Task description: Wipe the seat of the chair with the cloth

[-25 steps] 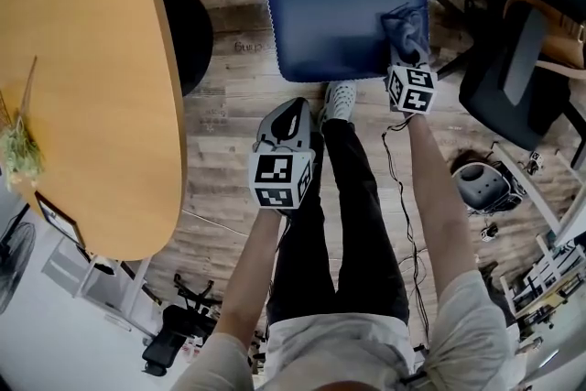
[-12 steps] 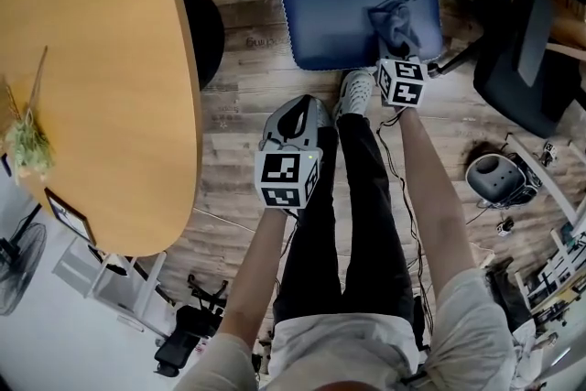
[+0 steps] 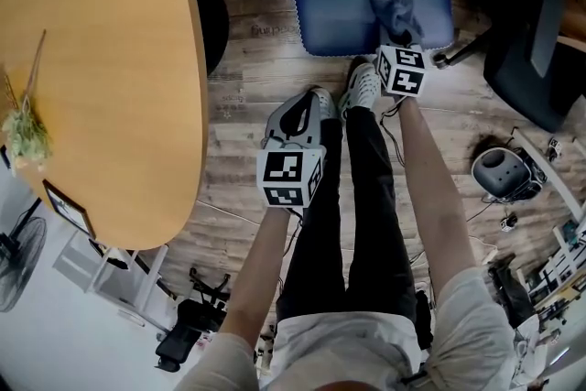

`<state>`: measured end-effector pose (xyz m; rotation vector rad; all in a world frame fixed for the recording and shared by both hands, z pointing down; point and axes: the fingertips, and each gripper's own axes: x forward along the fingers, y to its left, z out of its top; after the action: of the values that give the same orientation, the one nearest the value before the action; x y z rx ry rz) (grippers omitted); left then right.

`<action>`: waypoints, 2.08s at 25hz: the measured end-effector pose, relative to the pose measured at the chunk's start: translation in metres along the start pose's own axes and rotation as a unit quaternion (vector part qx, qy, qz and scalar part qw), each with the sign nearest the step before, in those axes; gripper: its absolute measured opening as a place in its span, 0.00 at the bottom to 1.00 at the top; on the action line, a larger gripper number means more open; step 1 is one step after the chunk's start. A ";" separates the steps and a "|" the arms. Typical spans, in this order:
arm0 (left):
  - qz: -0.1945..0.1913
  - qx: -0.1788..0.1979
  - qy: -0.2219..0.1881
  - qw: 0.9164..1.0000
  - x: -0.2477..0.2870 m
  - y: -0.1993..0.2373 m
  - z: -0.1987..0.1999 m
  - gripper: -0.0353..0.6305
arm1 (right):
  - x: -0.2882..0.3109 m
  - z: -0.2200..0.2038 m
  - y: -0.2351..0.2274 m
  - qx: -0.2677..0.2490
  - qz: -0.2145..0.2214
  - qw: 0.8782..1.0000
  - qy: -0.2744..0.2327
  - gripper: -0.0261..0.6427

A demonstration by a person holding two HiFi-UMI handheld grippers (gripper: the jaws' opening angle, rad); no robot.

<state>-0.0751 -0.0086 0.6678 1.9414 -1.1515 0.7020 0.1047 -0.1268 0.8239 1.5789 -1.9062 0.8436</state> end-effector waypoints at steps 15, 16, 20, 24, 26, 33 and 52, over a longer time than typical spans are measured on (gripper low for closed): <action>0.002 0.024 -0.006 1.000 -0.022 -0.004 0.007 0.09 | -0.003 -0.033 0.186 -0.014 0.179 0.983 0.033 0.11; 0.002 0.026 -0.006 1.000 -0.024 -0.004 0.007 0.09 | -0.004 -0.037 0.194 -0.011 0.191 0.981 0.040 0.11; 0.003 0.034 -0.004 0.999 -0.030 -0.004 0.010 0.09 | -0.014 -0.065 0.236 -0.026 0.277 0.954 0.108 0.11; 0.003 0.048 -0.005 0.999 -0.042 -0.005 0.018 0.09 | -0.041 -0.070 0.256 -0.010 0.310 0.946 0.098 0.11; 0.004 0.055 -0.007 0.998 -0.050 -0.004 0.025 0.09 | -0.057 -0.060 0.254 0.016 0.307 0.948 0.085 0.11; 0.005 0.071 -0.029 0.997 -0.083 -0.019 0.061 0.09 | -0.136 -0.001 0.199 0.077 0.268 0.960 0.035 0.11; 0.053 0.067 -0.070 0.994 -0.190 -0.127 0.102 0.09 | -0.398 0.114 0.070 0.148 0.182 0.969 -0.077 0.11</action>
<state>-0.0381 0.0367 0.4239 2.0817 -1.3304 0.7252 0.1090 0.0593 0.4474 1.5165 -2.3122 1.2414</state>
